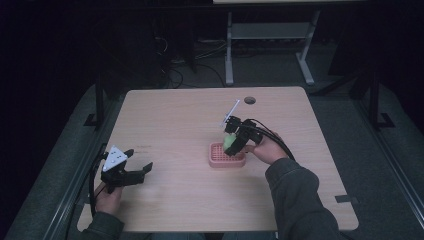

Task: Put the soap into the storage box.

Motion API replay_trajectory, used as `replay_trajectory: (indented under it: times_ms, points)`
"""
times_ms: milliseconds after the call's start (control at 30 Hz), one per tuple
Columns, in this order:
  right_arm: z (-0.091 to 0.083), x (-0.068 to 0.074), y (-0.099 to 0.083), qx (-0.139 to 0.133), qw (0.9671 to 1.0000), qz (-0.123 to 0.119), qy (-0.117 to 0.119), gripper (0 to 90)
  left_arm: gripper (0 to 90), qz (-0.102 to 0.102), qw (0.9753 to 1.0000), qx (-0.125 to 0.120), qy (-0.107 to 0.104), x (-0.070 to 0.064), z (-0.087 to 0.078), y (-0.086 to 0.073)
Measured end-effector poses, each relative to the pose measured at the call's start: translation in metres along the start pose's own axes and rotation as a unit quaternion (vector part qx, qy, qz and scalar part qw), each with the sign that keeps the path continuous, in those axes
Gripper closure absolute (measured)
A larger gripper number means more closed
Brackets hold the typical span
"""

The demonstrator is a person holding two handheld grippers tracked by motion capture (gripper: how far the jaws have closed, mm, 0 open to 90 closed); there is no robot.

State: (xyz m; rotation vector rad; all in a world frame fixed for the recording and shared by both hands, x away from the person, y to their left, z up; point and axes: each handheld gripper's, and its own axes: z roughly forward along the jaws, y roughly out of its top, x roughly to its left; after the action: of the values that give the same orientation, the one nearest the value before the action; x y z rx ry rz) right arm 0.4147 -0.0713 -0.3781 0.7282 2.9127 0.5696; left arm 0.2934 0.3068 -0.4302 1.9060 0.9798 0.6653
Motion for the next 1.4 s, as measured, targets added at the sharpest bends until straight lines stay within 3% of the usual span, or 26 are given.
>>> replay_trajectory:
  times_ms: [1400]
  points:
    - [0.038,-0.003,0.008,0.031,0.9994,0.008,0.012,25.8,14.1,0.001,1.0,-0.001,-0.003,0.0,0.0,0.001]
